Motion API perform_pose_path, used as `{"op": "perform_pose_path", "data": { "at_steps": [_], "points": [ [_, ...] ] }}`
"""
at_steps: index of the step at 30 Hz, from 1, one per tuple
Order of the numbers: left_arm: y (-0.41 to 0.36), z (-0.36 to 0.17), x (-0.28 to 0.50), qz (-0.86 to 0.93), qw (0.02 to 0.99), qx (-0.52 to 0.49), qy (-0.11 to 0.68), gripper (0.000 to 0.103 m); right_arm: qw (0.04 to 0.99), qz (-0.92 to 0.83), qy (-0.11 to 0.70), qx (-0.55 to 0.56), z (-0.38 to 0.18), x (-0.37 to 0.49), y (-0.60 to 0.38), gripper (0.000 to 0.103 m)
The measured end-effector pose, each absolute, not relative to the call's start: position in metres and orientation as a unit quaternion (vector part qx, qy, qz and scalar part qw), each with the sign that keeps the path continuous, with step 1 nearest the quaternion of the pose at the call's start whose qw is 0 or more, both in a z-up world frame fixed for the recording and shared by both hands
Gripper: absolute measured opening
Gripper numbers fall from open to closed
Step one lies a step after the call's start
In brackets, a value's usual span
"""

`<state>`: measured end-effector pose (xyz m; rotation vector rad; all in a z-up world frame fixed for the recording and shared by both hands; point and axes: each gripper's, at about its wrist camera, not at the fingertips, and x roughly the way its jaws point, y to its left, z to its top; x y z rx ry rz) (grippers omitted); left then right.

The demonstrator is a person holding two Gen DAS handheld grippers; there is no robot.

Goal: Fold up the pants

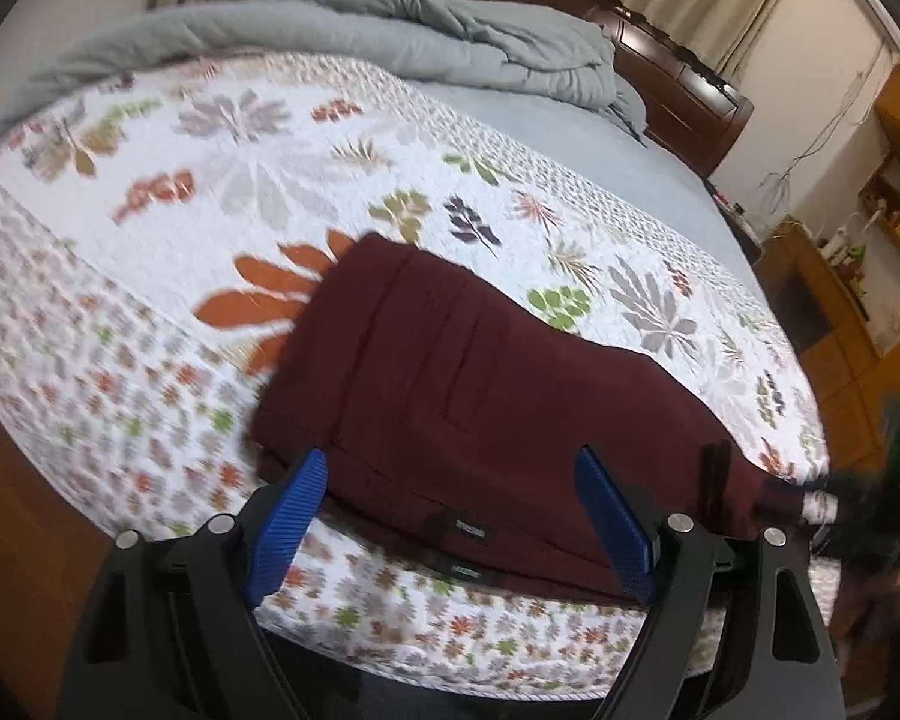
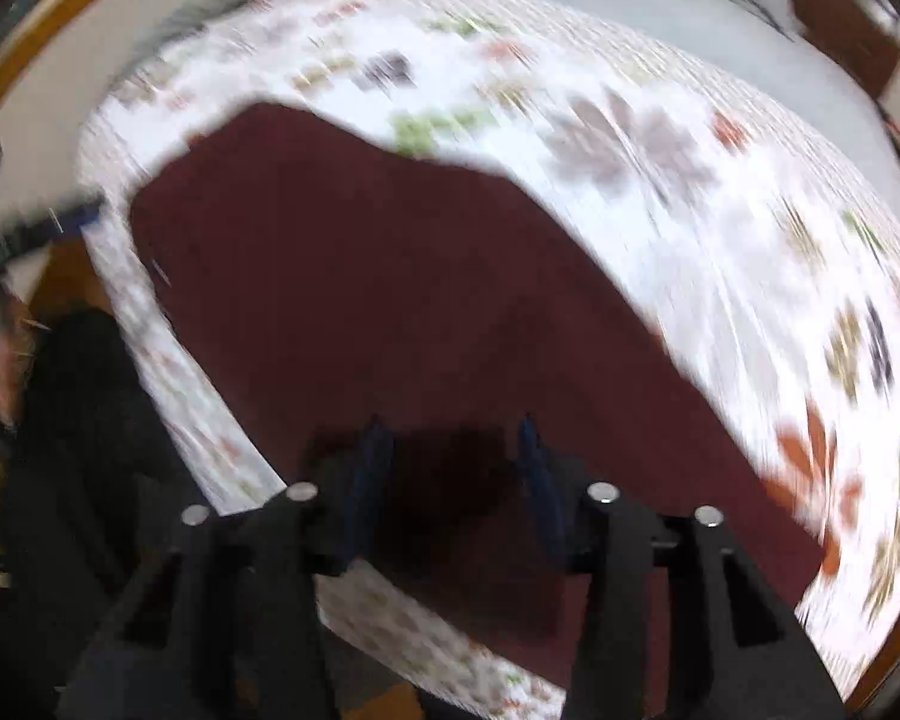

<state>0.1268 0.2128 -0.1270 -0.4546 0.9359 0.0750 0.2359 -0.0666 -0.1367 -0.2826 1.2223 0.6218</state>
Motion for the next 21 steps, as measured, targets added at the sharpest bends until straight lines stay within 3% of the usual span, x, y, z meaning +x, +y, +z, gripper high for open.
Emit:
{"op": "perform_pose_path", "data": {
  "at_steps": [2,7,10,13,15,18,21],
  "points": [
    [0.218,-0.124,0.126,0.051,0.866,-0.214,0.449,0.085,0.75,0.338,0.558,-0.111,-0.118,0.266,-0.041,0.065],
    [0.227,-0.127,0.124,0.063,0.863,-0.213,0.454,0.085,0.697,0.419,0.569,-0.125,-0.114,0.328,0.043,0.076],
    [0.236,-0.135,0.122,0.066,0.856,-0.229,0.46,0.085,0.65,0.451,0.586,-0.176,-0.127,0.354,0.096,0.077],
    [0.241,-0.148,0.124,0.059,0.845,-0.24,0.475,0.085,0.609,0.481,0.599,-0.198,-0.136,0.373,0.141,0.087],
    [0.256,-0.155,0.116,0.036,0.835,-0.294,0.464,0.085,0.58,0.495,0.604,-0.231,-0.142,0.378,0.172,0.087],
    [0.3,-0.166,0.081,0.036,0.806,-0.452,0.38,0.085,0.555,0.499,0.61,-0.268,-0.146,0.385,0.196,0.087],
    [0.319,-0.187,0.066,0.042,0.76,-0.537,0.363,0.085,0.538,0.514,0.611,-0.271,-0.147,0.392,0.204,0.087]
  ]
}}
